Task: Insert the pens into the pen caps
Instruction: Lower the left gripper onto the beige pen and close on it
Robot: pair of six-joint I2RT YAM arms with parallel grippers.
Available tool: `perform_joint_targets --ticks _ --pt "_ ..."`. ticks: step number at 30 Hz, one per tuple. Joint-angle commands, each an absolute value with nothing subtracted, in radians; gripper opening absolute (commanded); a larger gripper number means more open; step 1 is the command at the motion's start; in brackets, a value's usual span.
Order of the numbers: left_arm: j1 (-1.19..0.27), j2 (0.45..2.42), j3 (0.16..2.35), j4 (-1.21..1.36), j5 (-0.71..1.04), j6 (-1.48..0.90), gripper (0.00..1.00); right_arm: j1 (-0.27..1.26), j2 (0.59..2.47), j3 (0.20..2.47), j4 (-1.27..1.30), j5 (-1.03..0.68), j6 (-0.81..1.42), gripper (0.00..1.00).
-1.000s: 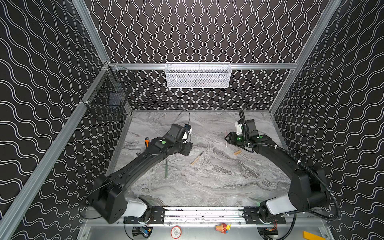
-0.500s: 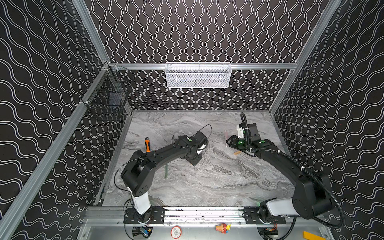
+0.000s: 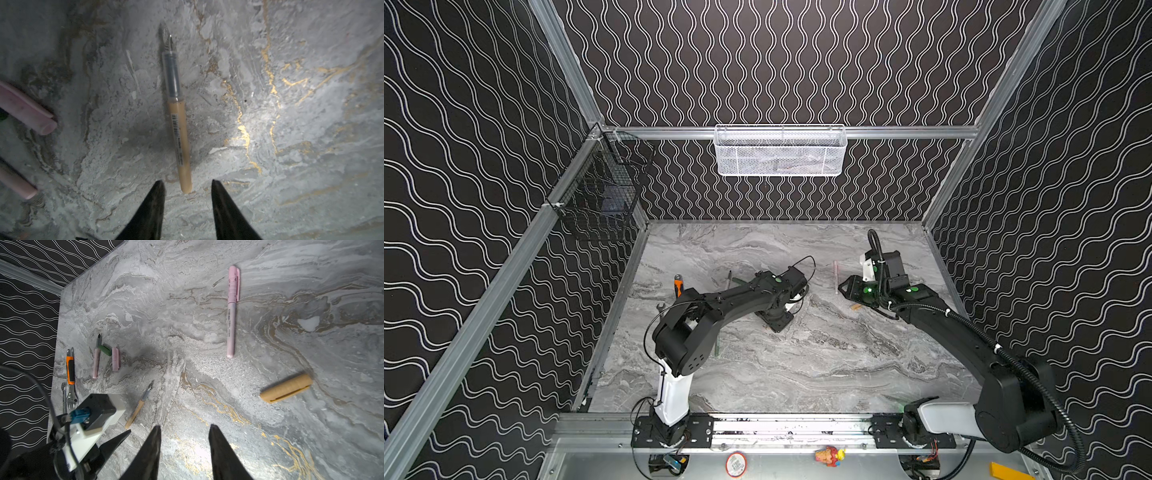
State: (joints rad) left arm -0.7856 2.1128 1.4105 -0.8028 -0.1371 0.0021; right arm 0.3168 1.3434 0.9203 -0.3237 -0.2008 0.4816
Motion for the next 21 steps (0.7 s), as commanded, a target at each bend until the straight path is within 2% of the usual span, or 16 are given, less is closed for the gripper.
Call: perform_joint_targets --ticks 1,7,14,18,21 --pt "-0.786 2.124 1.423 -0.778 -0.150 0.017 0.40 0.318 1.339 0.913 -0.305 -0.249 0.503 0.41" --pt "-0.784 2.157 1.430 -0.770 -0.181 0.028 0.37 0.319 1.353 0.913 -0.290 -0.268 0.512 0.41" --pt "-0.778 2.190 1.435 -0.776 -0.149 0.012 0.27 0.319 1.351 0.905 -0.282 -0.268 0.517 0.41" --pt "-0.775 2.201 1.426 -0.774 -0.142 0.007 0.27 0.319 1.350 0.907 -0.282 -0.258 0.521 0.41" --pt "-0.770 2.211 1.428 -0.771 -0.132 0.002 0.23 0.319 1.348 0.907 -0.275 -0.259 0.527 0.42"
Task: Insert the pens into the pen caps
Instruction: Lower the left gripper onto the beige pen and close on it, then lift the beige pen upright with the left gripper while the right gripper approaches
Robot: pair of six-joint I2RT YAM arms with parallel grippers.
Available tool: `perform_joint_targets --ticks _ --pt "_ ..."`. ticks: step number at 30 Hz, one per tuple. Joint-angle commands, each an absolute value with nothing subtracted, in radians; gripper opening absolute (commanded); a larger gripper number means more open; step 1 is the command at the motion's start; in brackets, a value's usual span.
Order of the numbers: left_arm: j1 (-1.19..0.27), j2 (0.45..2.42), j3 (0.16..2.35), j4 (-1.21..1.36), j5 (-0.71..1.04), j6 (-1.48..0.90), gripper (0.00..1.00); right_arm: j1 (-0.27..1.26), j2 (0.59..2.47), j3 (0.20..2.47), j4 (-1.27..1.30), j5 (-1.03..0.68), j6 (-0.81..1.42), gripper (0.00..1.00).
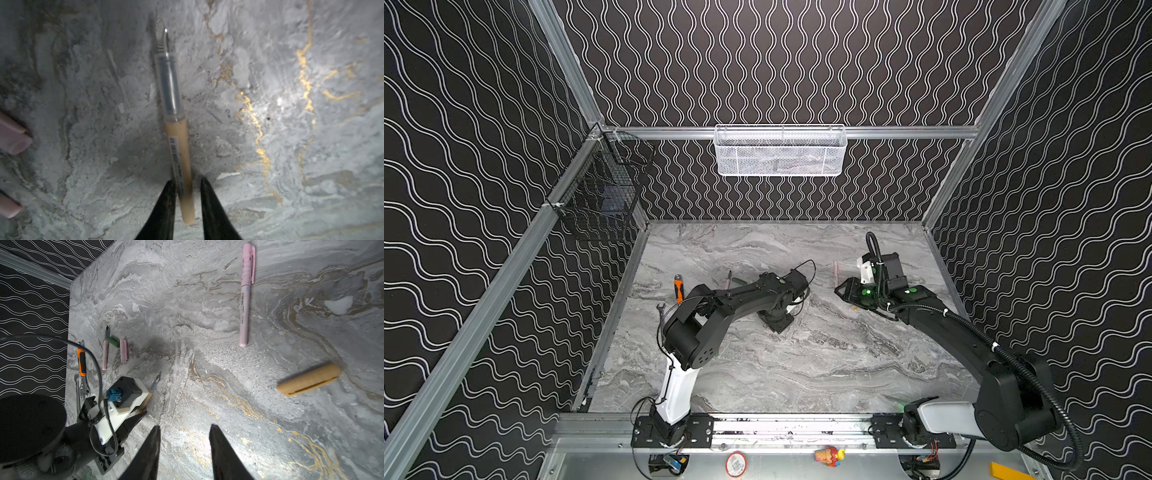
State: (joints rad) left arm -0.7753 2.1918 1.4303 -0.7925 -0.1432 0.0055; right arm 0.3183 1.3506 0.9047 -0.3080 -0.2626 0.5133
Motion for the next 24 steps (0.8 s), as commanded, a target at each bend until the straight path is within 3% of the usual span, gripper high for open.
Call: perform_joint_targets --ticks 1,7,15,24 --pt "-0.769 2.218 1.430 -0.771 -0.130 0.004 0.21 0.319 1.348 0.909 -0.274 -0.262 0.528 0.42" --pt "-0.767 2.219 1.436 -0.766 -0.129 0.005 0.06 0.319 1.341 0.916 -0.285 -0.258 0.525 0.42" --pt "-0.760 2.107 1.407 -0.690 -0.079 -0.041 0.02 0.319 1.336 0.911 -0.253 -0.314 0.551 0.43" --pt "-0.745 1.879 1.269 -0.445 0.167 -0.106 0.01 0.323 1.263 0.831 -0.046 -0.455 0.659 0.51"
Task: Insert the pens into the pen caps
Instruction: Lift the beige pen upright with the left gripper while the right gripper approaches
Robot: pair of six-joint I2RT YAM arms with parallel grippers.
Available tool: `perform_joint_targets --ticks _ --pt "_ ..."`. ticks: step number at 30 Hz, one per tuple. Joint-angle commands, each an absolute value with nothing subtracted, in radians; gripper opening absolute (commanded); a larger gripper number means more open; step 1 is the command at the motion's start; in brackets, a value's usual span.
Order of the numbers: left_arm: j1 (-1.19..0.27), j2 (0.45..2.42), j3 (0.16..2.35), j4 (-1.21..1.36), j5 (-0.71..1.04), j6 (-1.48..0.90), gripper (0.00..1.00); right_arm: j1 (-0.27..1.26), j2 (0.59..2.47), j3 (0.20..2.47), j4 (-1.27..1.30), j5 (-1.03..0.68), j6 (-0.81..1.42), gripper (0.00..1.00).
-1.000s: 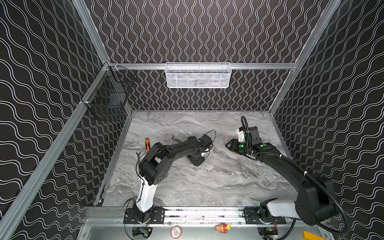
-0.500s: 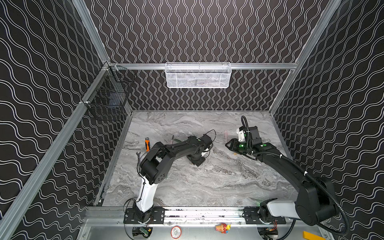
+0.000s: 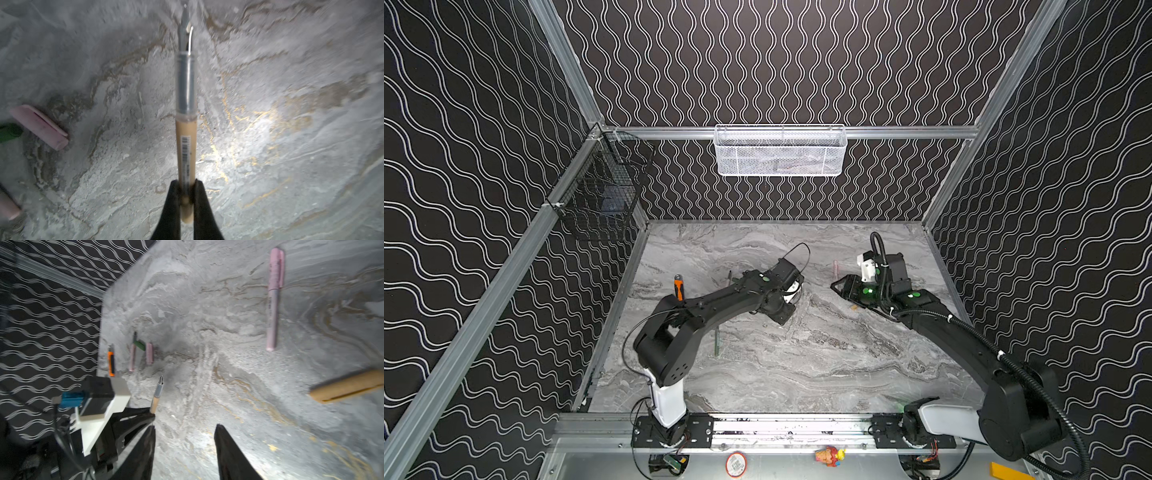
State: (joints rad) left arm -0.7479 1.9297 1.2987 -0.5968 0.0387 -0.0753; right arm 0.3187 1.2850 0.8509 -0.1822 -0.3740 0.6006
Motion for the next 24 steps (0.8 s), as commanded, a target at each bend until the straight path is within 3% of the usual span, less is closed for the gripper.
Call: perform_joint_targets --ticks 1,12,24 --pt "-0.742 1.851 1.251 -0.411 0.197 -0.117 0.01 0.331 1.253 0.824 -0.021 -0.466 0.666 0.52" --pt "-0.706 1.746 1.170 -0.228 0.425 -0.212 0.00 0.479 1.311 0.898 0.041 -0.435 0.654 0.58" --pt "-0.705 1.715 1.164 -0.216 0.417 -0.217 0.00 0.510 1.358 0.936 0.009 -0.372 0.678 0.46"
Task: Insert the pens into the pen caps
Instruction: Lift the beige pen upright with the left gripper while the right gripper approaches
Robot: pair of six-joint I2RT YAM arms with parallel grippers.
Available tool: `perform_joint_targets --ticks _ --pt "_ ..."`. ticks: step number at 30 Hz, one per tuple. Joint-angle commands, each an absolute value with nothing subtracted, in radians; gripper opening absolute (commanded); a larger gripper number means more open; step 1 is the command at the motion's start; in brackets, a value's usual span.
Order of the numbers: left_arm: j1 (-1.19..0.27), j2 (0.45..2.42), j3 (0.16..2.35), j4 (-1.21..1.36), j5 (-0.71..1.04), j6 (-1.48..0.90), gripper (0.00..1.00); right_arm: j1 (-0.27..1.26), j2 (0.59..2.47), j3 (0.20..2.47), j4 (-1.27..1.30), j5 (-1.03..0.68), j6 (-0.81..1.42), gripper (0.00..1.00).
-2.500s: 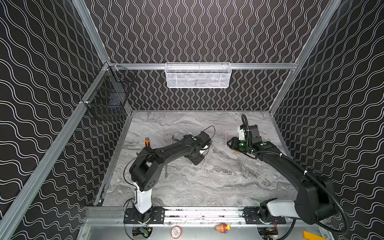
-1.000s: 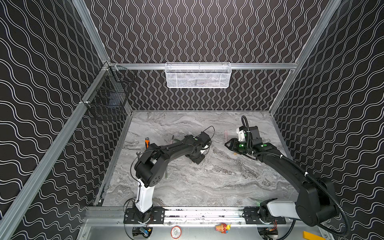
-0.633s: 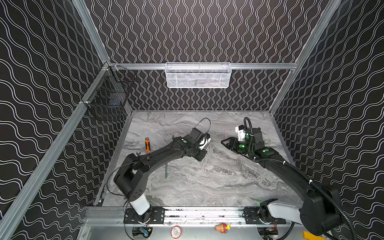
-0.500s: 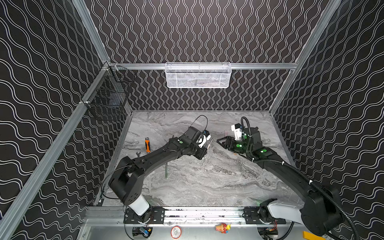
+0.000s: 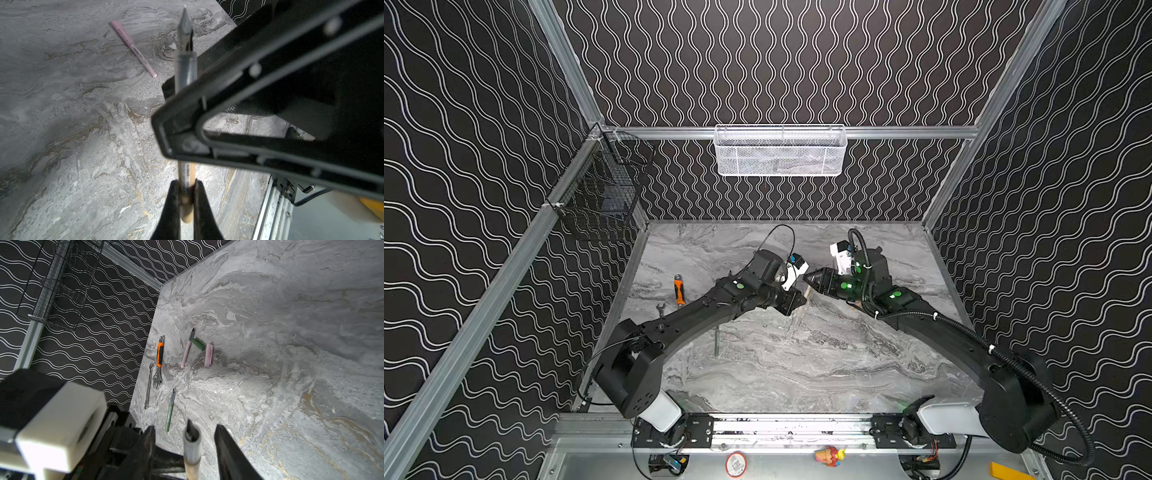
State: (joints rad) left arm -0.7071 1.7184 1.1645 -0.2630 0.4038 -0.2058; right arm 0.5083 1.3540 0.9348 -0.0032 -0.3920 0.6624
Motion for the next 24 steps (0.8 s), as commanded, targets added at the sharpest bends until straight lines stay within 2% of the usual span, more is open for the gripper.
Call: perform_joint_targets --ticks 1,5,10,11,16,24 --pt "-0.706 1.714 1.164 -0.215 0.417 -0.217 0.00 0.510 1.362 0.935 0.011 -0.375 0.678 0.44" --pt "-0.704 1.713 1.166 -0.216 0.416 -0.216 0.00 0.511 1.360 0.925 0.027 -0.386 0.687 0.27" --pt "-0.704 1.715 1.165 -0.210 0.425 -0.216 0.00 0.521 1.364 0.936 0.017 -0.392 0.678 0.15" --pt "-0.704 1.716 1.166 -0.209 0.432 -0.215 0.01 0.521 1.363 0.936 0.018 -0.388 0.678 0.14" --pt "-0.705 1.721 1.173 -0.221 0.440 -0.210 0.28 0.524 1.348 0.934 0.017 -0.375 0.677 0.11" --pt "-0.705 1.735 1.184 -0.236 0.455 -0.203 0.30 0.531 1.351 0.945 0.008 -0.373 0.669 0.10"
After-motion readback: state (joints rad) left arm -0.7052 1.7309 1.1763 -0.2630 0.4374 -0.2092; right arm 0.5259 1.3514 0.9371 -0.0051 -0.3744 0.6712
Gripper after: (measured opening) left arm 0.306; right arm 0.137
